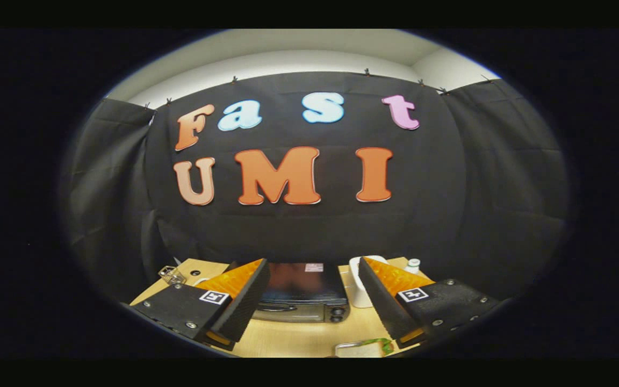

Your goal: Open the toaster oven, put the food inside, and close the toaster oven door.

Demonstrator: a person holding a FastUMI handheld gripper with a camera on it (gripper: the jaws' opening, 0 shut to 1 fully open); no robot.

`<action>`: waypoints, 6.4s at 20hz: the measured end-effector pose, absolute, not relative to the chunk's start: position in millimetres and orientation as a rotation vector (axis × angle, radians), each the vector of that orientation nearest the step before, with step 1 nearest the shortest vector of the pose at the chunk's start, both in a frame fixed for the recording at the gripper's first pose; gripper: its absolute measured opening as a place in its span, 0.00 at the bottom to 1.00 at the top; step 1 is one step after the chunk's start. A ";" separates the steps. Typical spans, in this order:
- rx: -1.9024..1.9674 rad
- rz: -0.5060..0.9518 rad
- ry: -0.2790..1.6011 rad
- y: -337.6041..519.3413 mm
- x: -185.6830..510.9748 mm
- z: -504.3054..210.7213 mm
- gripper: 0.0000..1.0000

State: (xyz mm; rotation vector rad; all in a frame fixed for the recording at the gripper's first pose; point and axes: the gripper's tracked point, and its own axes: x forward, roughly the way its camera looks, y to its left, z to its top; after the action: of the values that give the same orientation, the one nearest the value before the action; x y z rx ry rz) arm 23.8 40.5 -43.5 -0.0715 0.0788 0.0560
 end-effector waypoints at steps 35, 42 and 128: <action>-0.172 0.043 0.420 110.0 100.8 -240.7 0.99; -0.214 0.033 0.515 104.9 48.6 -261.1 0.99; 0.361 0.380 1.111 -117.1 -76.4 -301.0 0.28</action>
State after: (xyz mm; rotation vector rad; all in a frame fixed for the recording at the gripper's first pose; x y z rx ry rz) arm -76.4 -117.1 -301.0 0.3611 1.1114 0.3801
